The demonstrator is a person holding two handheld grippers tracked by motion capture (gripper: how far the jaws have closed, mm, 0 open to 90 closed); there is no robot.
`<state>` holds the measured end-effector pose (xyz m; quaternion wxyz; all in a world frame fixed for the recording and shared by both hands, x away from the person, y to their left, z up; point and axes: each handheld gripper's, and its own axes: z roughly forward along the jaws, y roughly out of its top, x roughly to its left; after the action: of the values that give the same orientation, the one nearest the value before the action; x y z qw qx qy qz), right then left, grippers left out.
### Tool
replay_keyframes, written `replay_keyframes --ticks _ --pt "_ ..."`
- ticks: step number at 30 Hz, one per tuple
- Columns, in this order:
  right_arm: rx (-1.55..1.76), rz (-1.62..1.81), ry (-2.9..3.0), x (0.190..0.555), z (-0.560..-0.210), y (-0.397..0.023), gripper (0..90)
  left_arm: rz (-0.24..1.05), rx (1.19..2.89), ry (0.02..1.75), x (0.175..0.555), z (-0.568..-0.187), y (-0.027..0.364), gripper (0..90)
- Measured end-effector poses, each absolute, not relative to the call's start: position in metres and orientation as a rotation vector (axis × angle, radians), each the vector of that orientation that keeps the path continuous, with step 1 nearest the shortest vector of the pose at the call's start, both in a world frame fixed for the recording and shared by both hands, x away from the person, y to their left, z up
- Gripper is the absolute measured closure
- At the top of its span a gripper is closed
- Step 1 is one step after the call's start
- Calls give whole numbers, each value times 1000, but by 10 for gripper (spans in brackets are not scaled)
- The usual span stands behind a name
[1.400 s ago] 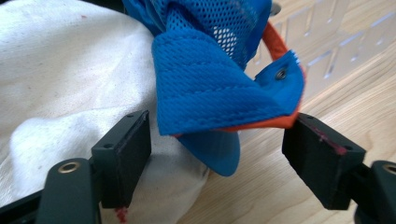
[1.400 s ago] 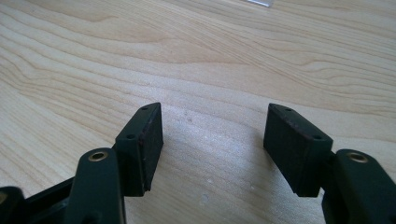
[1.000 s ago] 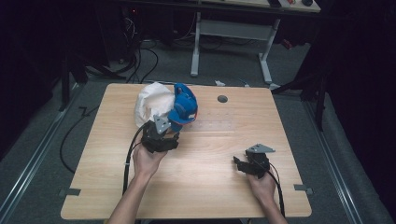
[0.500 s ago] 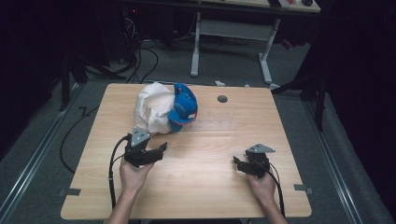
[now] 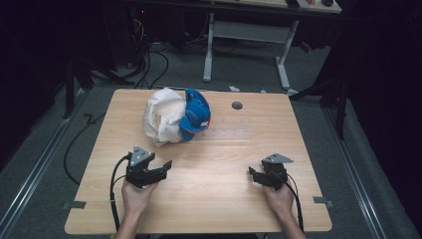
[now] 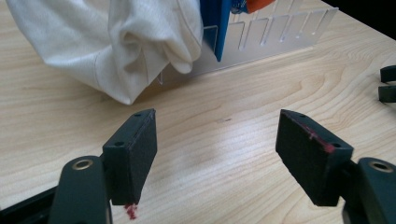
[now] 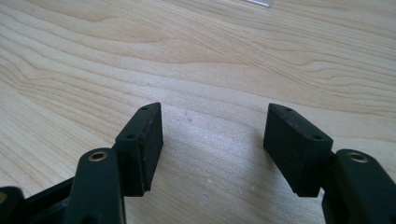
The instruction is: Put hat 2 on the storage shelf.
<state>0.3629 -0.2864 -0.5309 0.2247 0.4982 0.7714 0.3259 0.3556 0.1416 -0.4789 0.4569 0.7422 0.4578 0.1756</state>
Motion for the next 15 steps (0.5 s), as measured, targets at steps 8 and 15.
replay_keyframes --ticks 8,15 --pt "1377 900 2128 363 -531 -286 378 407 1829 1149 355 -491 142 315" --pt "1376 900 2128 363 -531 -286 378 390 1841 1172 354 -502 147 321"
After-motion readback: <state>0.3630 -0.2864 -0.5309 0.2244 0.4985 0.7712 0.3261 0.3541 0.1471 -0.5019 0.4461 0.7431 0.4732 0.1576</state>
